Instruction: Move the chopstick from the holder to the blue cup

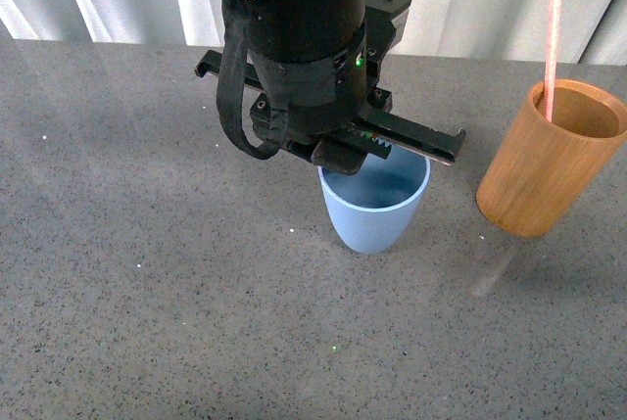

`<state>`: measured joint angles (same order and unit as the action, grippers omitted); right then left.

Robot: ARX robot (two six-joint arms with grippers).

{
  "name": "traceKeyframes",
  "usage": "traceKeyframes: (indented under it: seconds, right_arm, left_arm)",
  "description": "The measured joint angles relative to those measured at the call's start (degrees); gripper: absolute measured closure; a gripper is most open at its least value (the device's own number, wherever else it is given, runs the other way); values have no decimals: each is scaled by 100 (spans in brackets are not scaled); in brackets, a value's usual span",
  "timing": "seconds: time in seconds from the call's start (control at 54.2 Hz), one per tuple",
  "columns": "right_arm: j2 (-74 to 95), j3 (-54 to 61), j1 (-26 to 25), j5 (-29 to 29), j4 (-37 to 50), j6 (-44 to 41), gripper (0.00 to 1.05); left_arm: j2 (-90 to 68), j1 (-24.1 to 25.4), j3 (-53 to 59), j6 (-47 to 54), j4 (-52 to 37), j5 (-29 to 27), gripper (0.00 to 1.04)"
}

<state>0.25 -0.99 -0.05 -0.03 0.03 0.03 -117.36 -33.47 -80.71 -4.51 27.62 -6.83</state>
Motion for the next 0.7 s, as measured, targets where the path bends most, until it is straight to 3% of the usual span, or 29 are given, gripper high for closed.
traceKeyframes:
  seconds: [0.332,0.701]
  right_arm:
    - [0,0,0,0,0,0,10]
    - [0,0,0,0,0,0,10]
  left_arm:
    - [-28,146,0,229,39,-114,101]
    - [-114,-9,94,138,-101,-96,101]
